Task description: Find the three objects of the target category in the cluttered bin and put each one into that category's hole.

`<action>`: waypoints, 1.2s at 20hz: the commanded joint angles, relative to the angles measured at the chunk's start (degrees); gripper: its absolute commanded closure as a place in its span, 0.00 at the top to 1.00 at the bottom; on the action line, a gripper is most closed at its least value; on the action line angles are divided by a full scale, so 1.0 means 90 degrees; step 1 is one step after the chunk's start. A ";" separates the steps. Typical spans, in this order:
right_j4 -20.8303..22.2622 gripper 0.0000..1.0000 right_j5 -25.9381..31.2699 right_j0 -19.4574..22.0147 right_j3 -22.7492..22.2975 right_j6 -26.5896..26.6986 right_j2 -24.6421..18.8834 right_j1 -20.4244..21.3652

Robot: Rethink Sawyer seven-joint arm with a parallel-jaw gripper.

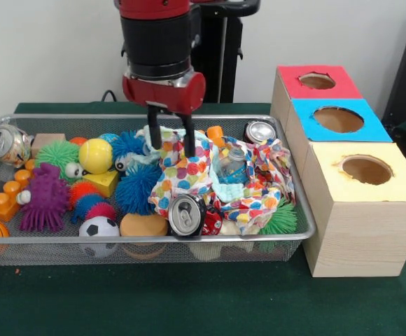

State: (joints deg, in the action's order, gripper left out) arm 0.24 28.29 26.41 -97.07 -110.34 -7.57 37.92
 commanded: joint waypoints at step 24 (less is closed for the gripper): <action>0.1007 1.00 0.0526 -0.1210 0.0632 -0.0236 0.1168 -0.1774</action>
State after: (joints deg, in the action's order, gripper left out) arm 3.77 28.23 16.89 -94.20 -110.34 -1.05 27.72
